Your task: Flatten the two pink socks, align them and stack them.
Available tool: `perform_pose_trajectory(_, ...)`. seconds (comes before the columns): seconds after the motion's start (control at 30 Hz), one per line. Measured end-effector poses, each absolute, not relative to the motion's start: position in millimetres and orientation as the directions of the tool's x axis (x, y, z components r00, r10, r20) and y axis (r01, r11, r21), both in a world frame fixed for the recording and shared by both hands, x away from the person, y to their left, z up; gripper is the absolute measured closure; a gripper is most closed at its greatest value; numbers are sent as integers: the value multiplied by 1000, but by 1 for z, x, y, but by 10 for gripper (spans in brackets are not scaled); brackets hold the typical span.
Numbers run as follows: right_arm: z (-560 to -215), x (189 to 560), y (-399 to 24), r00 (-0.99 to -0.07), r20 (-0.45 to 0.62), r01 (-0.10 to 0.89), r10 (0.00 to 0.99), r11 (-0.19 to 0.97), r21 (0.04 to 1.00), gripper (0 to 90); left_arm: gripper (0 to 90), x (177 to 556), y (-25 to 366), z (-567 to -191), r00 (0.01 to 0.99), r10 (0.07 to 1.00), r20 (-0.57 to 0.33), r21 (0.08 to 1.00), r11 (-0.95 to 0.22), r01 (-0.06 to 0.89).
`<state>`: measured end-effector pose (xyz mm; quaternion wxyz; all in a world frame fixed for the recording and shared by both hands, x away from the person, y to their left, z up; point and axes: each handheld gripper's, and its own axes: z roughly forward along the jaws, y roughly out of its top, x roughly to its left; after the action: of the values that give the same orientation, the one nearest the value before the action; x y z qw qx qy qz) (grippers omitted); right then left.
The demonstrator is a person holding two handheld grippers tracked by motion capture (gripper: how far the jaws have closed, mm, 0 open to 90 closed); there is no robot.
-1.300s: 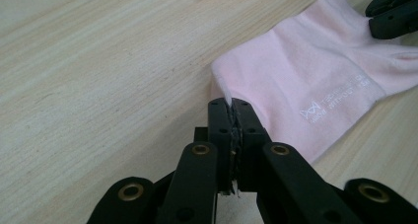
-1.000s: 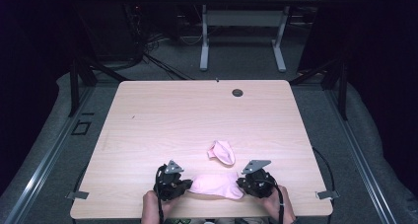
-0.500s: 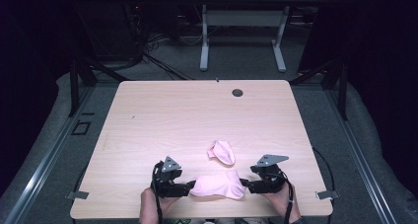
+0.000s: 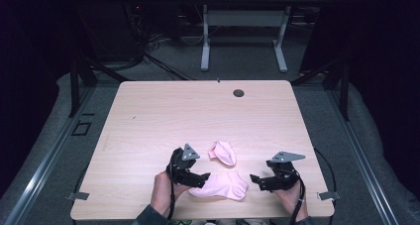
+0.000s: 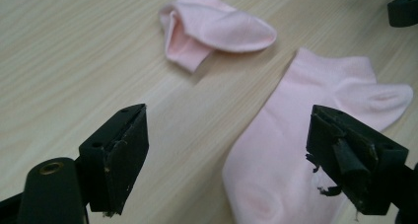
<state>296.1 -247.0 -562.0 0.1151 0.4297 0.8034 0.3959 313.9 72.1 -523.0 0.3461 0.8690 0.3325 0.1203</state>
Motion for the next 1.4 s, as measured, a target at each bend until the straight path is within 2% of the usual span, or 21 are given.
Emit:
perform_pose_trajectory(0.13,-562,298,-250,-590,166,606,790,297,738,125,190,332,47,-517,787,616,-8,673,-579,460)
perform_pose_trajectory(0.27,-561,299,-254,-581,181,607,794,274,746,136,250,350,21,-517,819,574,10,638,-634,437)
perform_pose_trajectory(0.3,-560,298,-256,-576,181,609,797,271,745,141,309,354,12,-518,830,558,19,626,-654,426)
perform_pose_trajectory(0.37,-560,298,-257,-573,185,611,798,267,745,142,333,358,-3,-520,850,524,51,595,-700,396)
perform_pose_trajectory(0.53,-562,298,-260,-568,198,618,799,255,744,145,492,366,-34,-531,894,443,63,515,-782,352)
perform_pose_trajectory(0.6,-561,297,-261,-566,198,618,800,253,744,146,562,373,-37,-535,893,448,47,499,-785,368)
perform_pose_trajectory(0.8,-561,297,-263,-564,202,623,801,253,740,148,601,381,-41,-546,905,425,-14,435,-813,388)
perform_pose_trajectory(0.93,-562,296,-262,-562,201,627,802,255,737,151,633,383,-41,-550,899,438,-20,418,-813,406)
perform_pose_trajectory(1.3,-561,296,-262,-559,197,629,805,257,734,155,847,389,-33,-553,877,479,-44,440,-778,448)
perform_pose_trajectory(1.4,-561,296,-262,-555,200,629,808,250,736,155,870,389,-32,-553,872,485,-56,447,-769,457)
